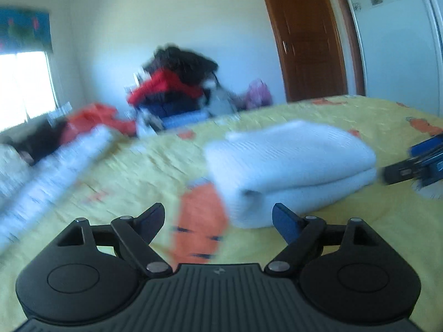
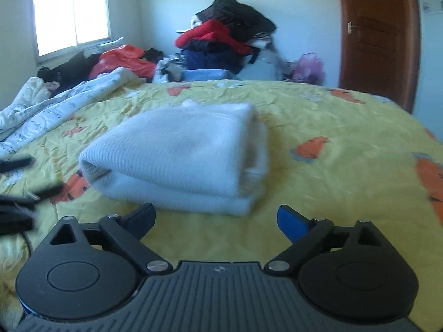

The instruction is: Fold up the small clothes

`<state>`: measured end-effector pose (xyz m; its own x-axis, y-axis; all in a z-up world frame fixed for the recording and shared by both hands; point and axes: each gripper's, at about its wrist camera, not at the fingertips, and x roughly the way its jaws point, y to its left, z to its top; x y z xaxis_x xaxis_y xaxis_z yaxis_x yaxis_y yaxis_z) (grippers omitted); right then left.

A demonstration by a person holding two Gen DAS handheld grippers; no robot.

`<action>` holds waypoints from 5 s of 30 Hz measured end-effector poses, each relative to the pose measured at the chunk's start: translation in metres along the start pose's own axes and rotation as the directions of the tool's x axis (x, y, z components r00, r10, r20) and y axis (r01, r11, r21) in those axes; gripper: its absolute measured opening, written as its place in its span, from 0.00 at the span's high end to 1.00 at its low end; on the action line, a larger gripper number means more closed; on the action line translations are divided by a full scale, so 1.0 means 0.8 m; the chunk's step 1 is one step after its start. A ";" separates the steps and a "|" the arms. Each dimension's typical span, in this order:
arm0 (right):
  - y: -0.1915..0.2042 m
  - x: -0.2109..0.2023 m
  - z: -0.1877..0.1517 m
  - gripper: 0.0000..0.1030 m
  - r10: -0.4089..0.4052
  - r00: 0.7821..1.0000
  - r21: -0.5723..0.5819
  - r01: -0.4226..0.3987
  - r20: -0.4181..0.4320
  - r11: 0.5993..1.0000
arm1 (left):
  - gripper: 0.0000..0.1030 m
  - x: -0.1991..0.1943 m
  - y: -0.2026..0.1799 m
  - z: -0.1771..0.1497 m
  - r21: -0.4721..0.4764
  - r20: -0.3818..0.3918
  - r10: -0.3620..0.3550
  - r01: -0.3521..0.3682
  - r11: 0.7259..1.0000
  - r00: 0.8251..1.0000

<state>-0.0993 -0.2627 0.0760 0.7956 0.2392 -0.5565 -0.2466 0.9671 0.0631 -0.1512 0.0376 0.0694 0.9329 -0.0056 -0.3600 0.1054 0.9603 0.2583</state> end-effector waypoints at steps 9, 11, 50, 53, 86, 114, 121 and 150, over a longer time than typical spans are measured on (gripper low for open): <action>-0.027 -0.098 -0.018 0.00 -0.166 0.985 -0.157 0.170 0.040 0.973 | 0.06 -0.048 0.175 0.030 0.037 0.057 0.372 -0.375 0.926 0.926; -0.036 -0.098 -0.015 0.00 -0.155 0.988 -0.088 0.157 0.026 0.984 | 0.01 -0.046 0.182 0.035 -0.162 0.003 0.327 -0.322 0.933 0.945; 0.030 0.072 -0.053 0.00 -0.197 0.976 0.035 0.201 -0.089 0.979 | 0.00 0.107 -0.048 -0.026 -0.250 -0.302 -0.134 0.057 0.966 0.944; 0.030 0.072 -0.053 0.00 -0.197 0.976 0.035 0.201 -0.089 0.979 | 0.00 0.106 -0.048 -0.026 -0.251 -0.302 -0.134 0.057 0.966 0.944; 0.028 0.076 -0.052 0.01 -0.233 0.969 0.061 0.239 -0.088 0.969 | 0.00 0.107 -0.048 -0.026 -0.250 -0.302 -0.133 0.057 0.967 0.944; 0.029 0.076 -0.053 0.01 -0.234 0.968 0.061 0.240 -0.087 0.969 | 0.00 0.107 -0.048 -0.026 -0.250 -0.302 -0.133 0.056 0.967 0.944; 0.029 0.076 -0.053 0.01 -0.235 0.968 0.061 0.240 -0.087 0.969 | 0.00 0.107 -0.048 -0.026 -0.250 -0.302 -0.133 0.057 0.967 0.944; 0.069 -0.002 -0.046 0.00 -0.229 0.965 -0.052 0.224 -0.125 0.973 | 0.00 0.018 -0.025 0.006 -0.287 -0.352 -0.072 -0.034 0.957 0.933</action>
<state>-0.1343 -0.2131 0.0498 0.7555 -0.0010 -0.6552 -0.0908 0.9902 -0.1062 -0.1379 0.0168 0.0633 0.7418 0.0238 -0.6701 -0.0301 0.9995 0.0022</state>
